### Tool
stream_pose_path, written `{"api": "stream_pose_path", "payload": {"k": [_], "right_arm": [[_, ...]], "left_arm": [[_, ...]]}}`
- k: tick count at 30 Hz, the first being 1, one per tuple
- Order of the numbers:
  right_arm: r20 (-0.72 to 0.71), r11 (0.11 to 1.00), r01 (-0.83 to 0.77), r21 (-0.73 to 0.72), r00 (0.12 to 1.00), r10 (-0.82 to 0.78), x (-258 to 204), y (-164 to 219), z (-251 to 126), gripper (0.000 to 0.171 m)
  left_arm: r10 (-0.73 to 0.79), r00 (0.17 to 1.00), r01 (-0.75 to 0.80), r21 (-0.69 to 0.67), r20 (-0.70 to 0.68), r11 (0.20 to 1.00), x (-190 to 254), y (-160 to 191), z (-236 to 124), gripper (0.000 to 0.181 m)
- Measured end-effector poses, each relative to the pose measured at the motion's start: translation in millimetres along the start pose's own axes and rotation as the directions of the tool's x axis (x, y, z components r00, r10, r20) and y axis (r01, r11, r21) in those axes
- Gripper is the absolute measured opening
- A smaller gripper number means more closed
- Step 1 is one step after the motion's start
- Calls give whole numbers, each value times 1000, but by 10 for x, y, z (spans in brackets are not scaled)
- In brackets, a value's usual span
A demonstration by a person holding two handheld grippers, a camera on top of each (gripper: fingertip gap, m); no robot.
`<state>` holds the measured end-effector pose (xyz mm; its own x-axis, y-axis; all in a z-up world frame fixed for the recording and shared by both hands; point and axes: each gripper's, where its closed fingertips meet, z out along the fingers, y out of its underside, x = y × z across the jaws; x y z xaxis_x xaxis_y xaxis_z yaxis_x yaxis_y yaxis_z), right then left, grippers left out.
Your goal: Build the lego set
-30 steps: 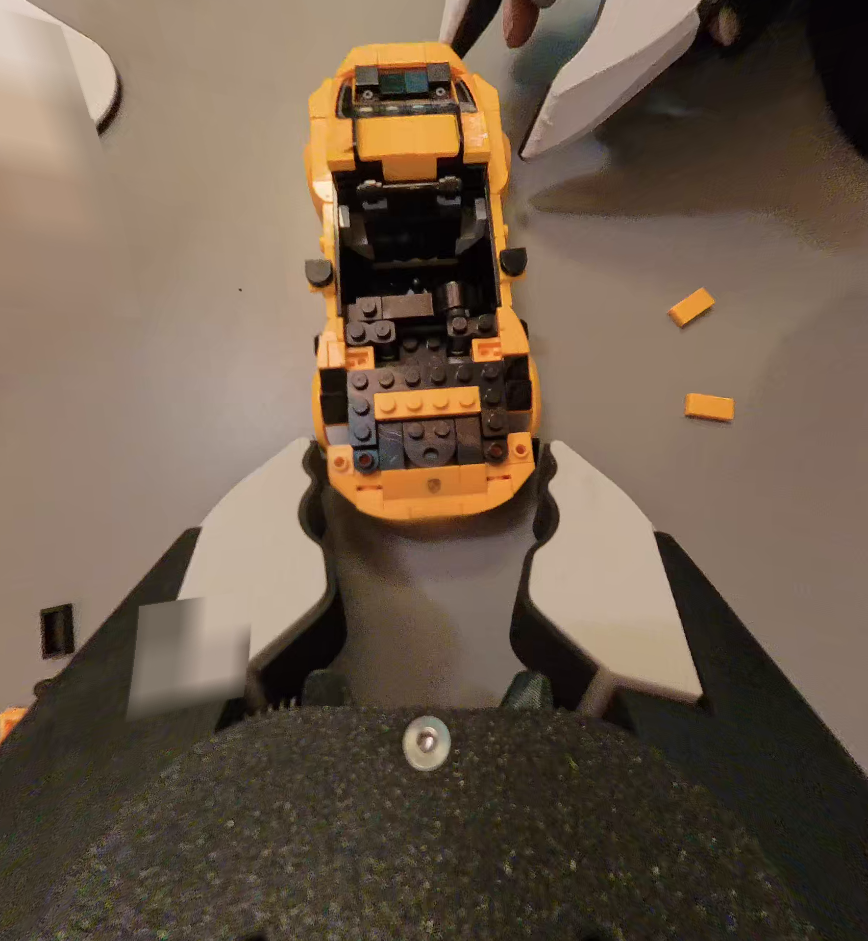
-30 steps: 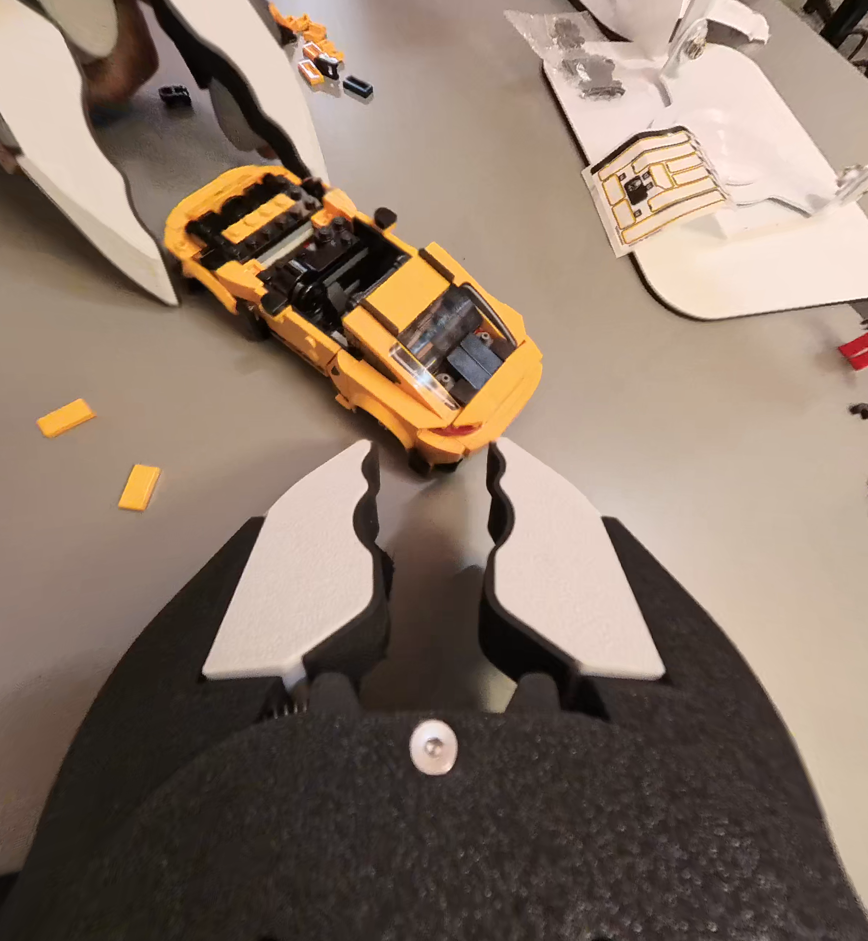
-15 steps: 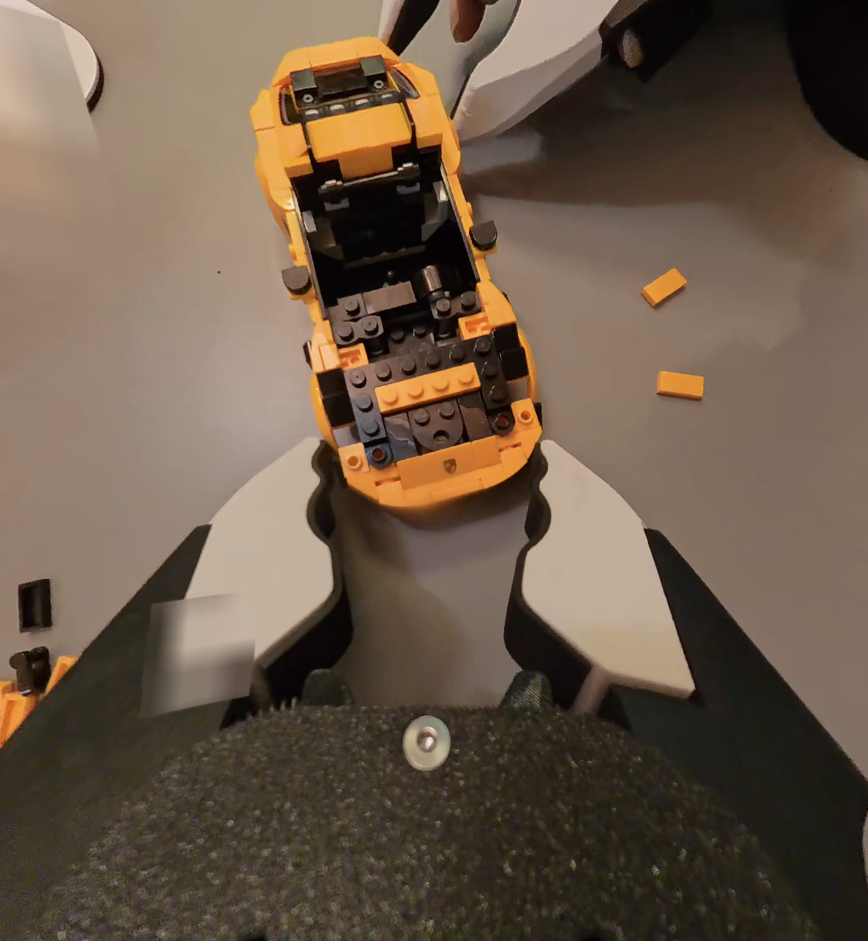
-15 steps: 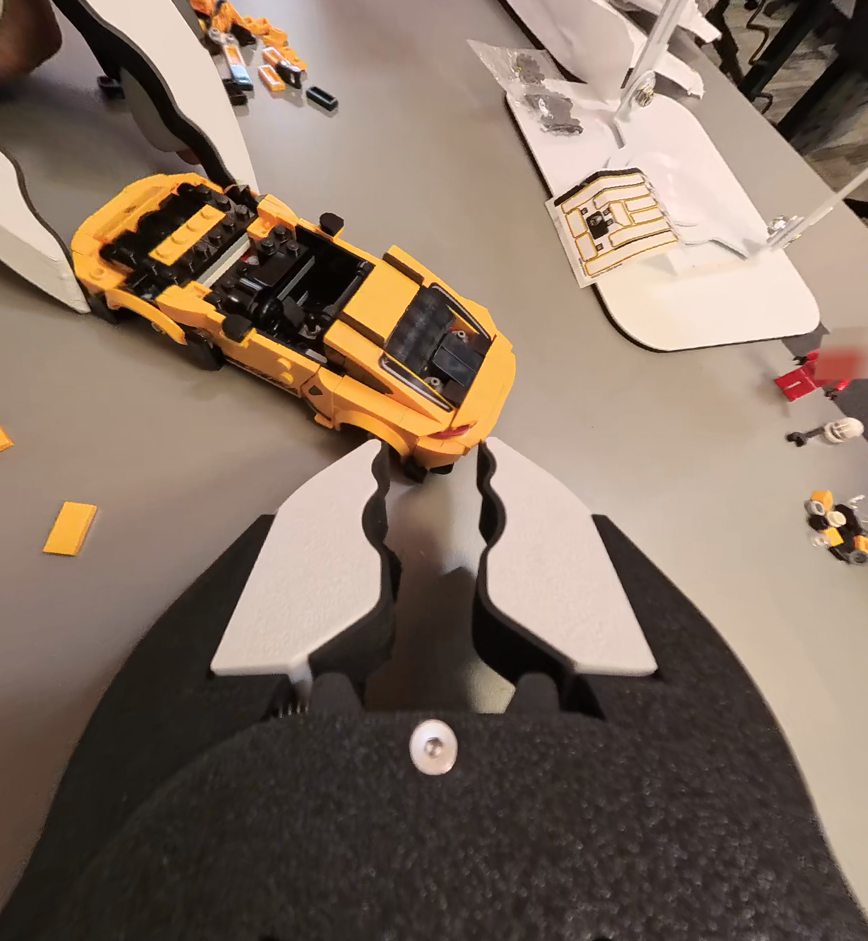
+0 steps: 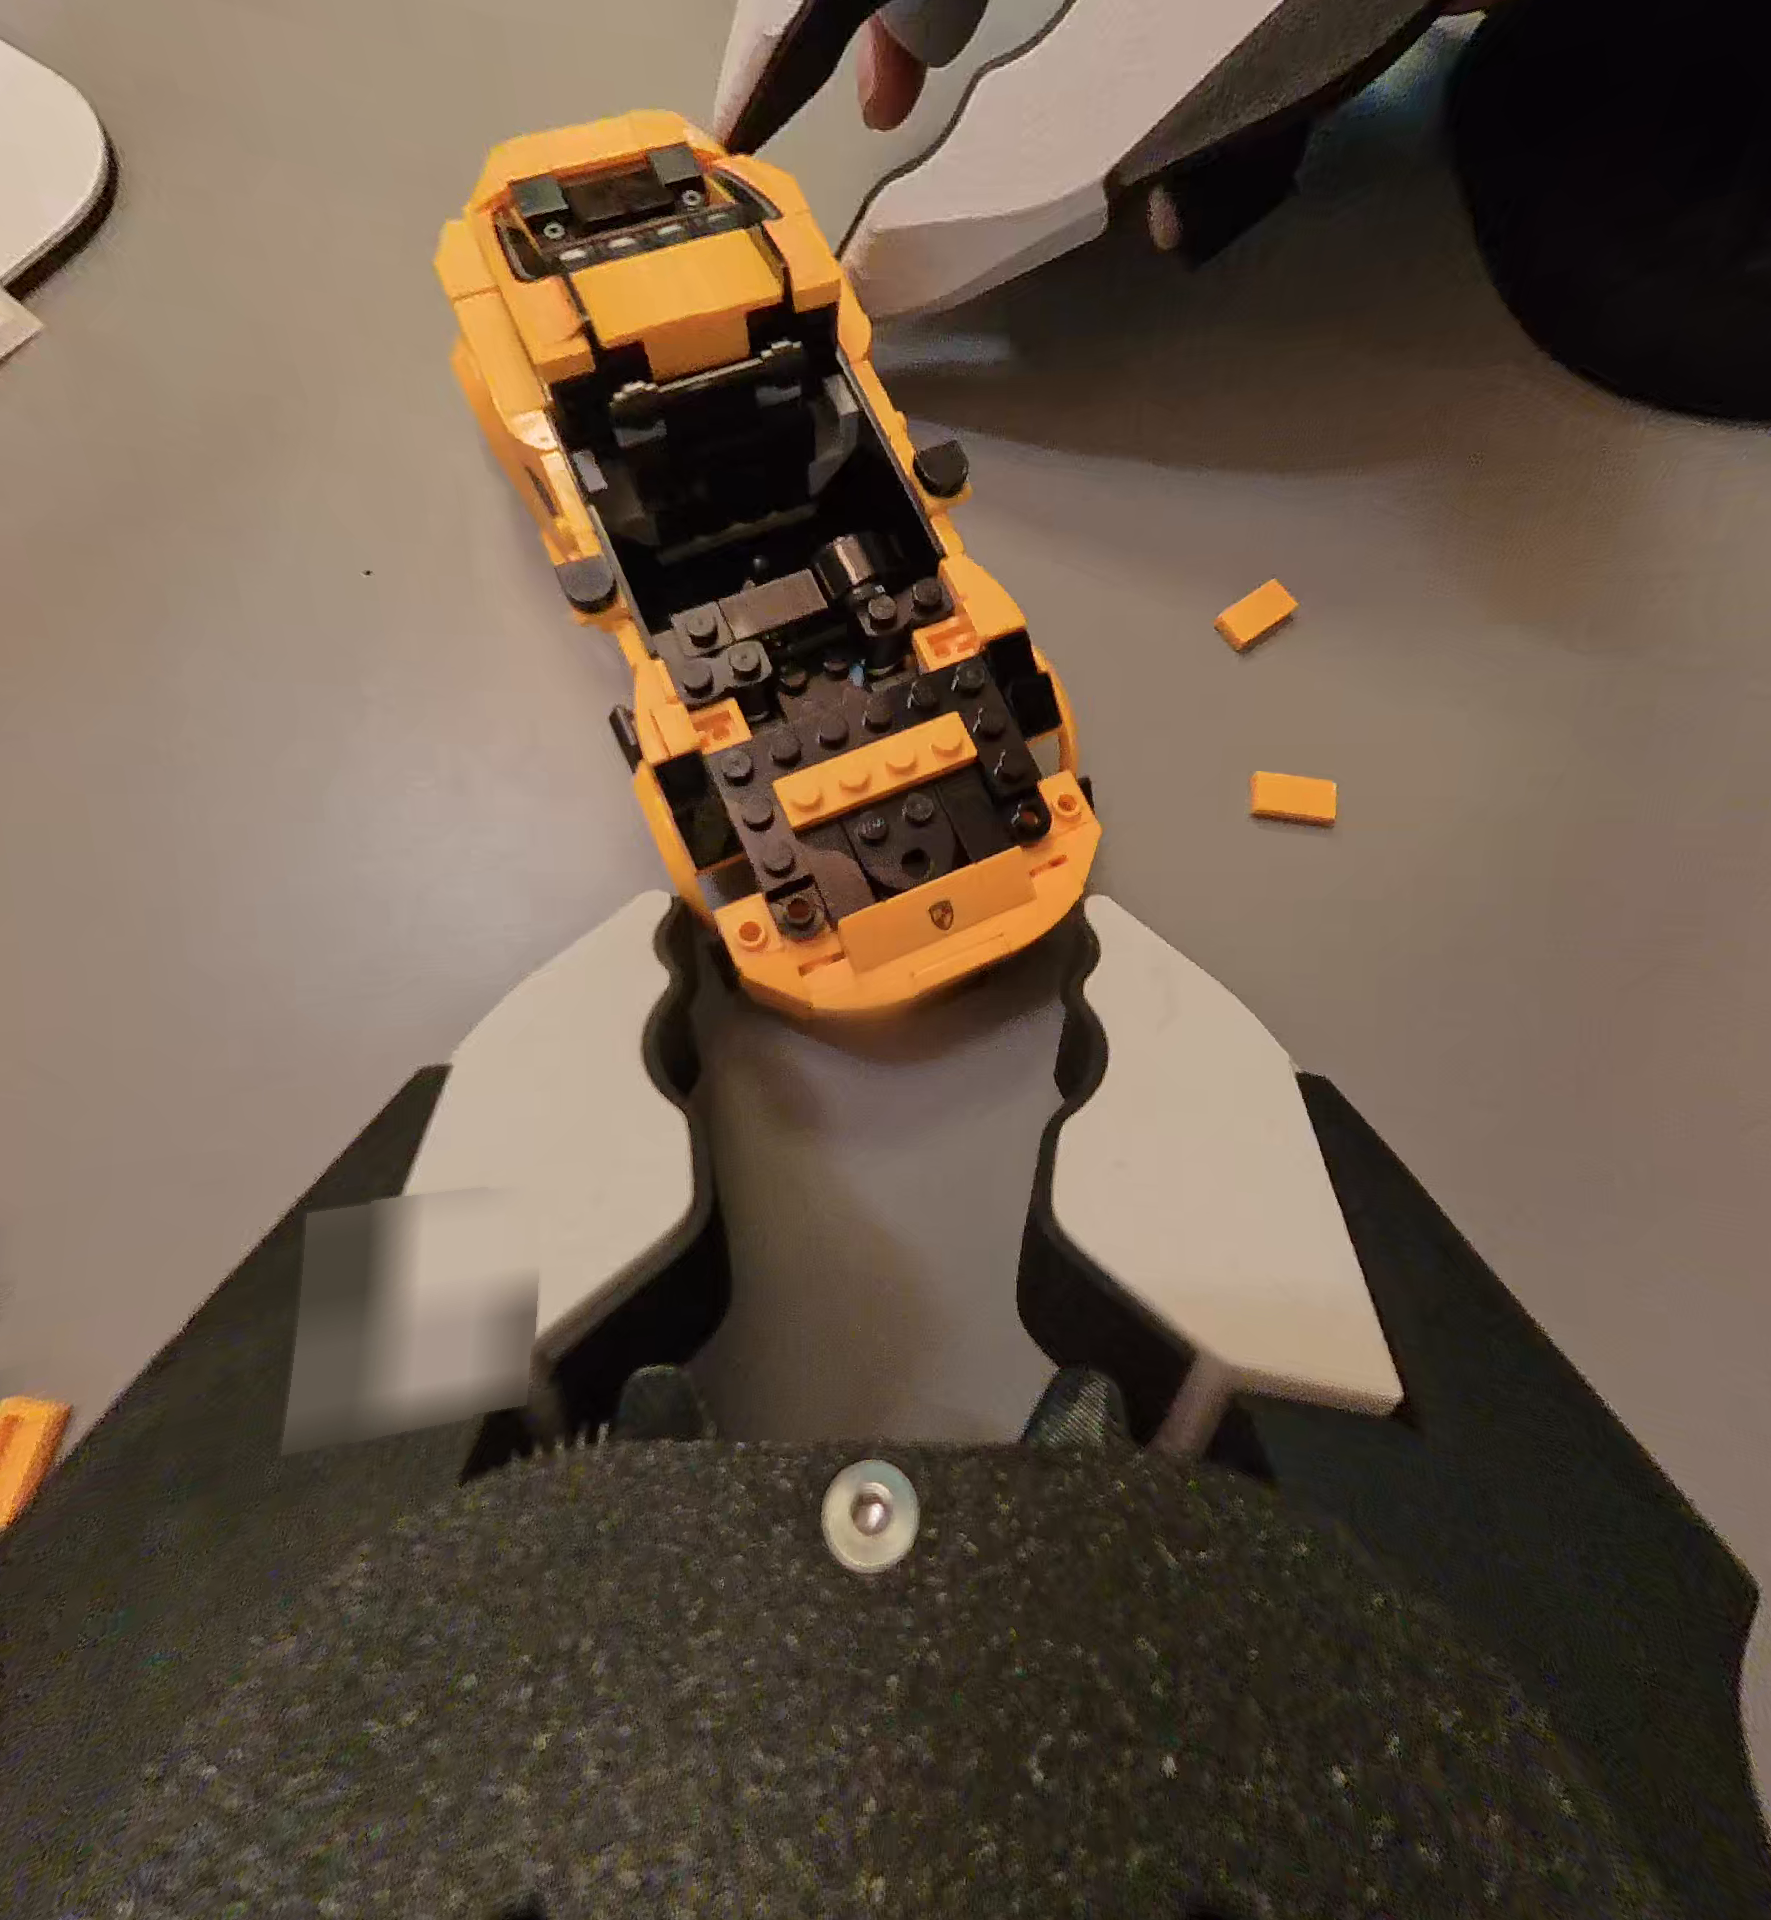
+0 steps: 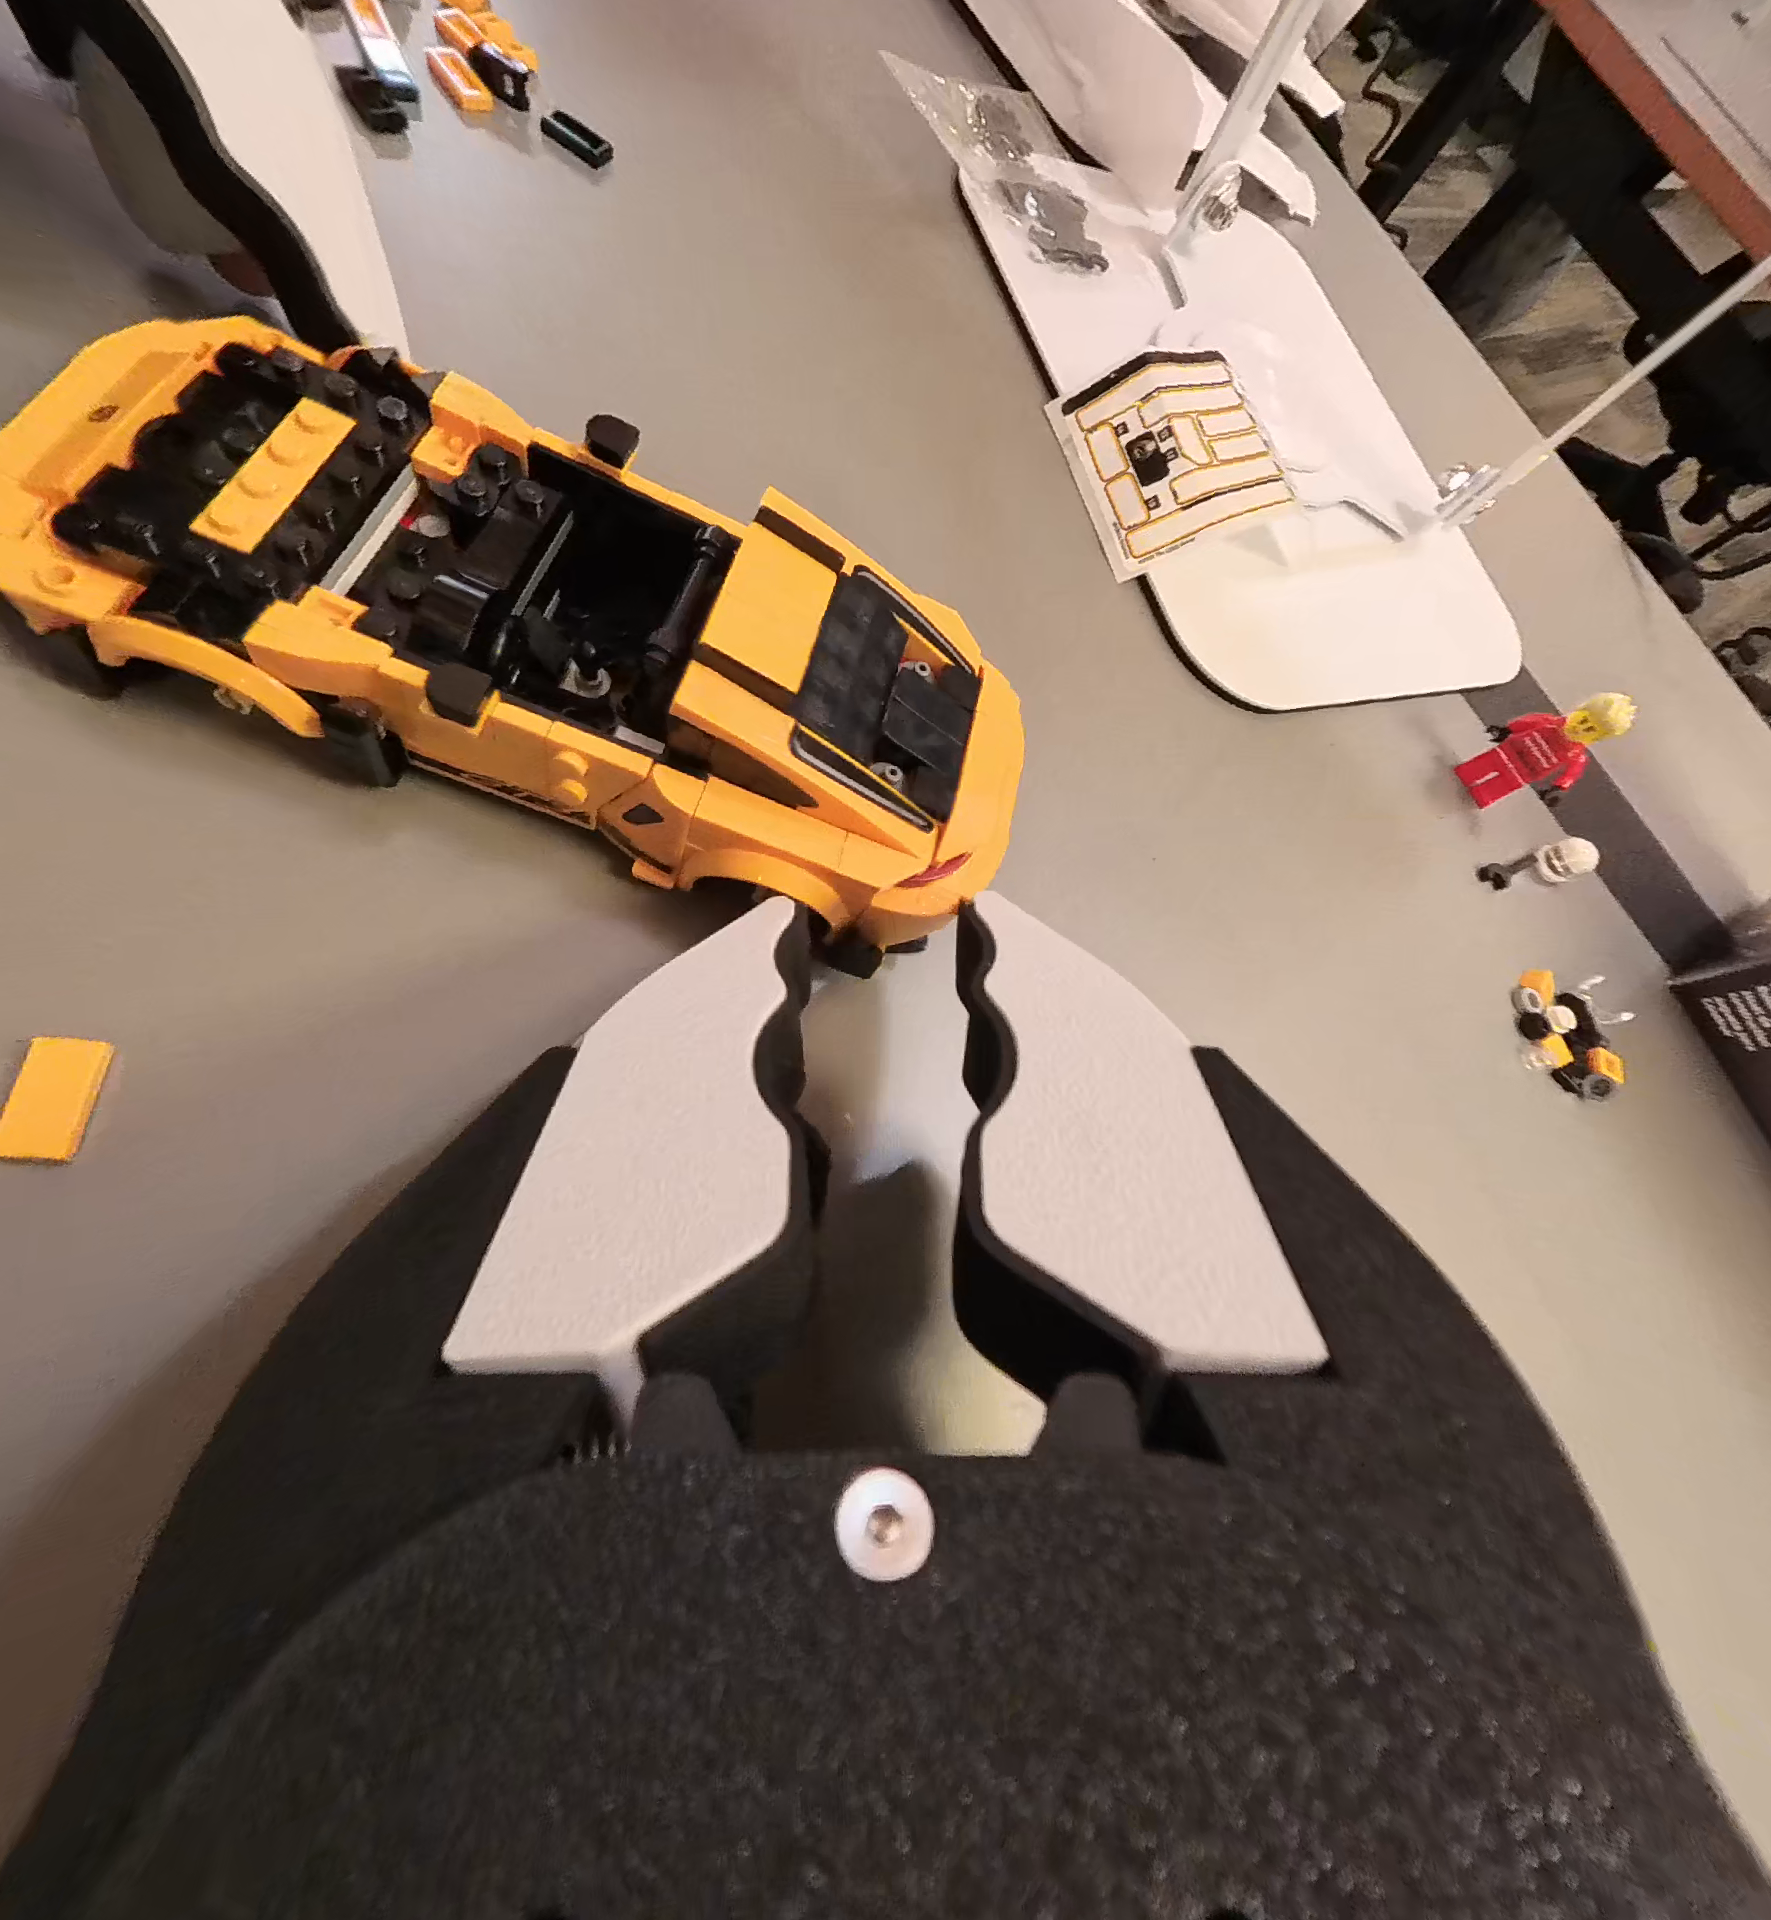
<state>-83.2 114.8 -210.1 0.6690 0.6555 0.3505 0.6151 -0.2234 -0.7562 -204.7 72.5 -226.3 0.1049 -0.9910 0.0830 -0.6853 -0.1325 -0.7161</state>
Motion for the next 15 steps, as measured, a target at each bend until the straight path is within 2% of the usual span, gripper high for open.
{"api": "stream_pose_path", "payload": {"k": [7, 15], "right_arm": [[19, 1000, -5, 16, 1000, 4, 18, 7, -27, 26], [35, 991, -99, 94, 995, 96, 106, -64, -137, 25]], "left_arm": [[-4, 1000, 4, 21, -21, 1000, 18, -19, 12, 65], [11, 999, -9, 25, -52, 1000, 80, -26, 17, 59]]}}
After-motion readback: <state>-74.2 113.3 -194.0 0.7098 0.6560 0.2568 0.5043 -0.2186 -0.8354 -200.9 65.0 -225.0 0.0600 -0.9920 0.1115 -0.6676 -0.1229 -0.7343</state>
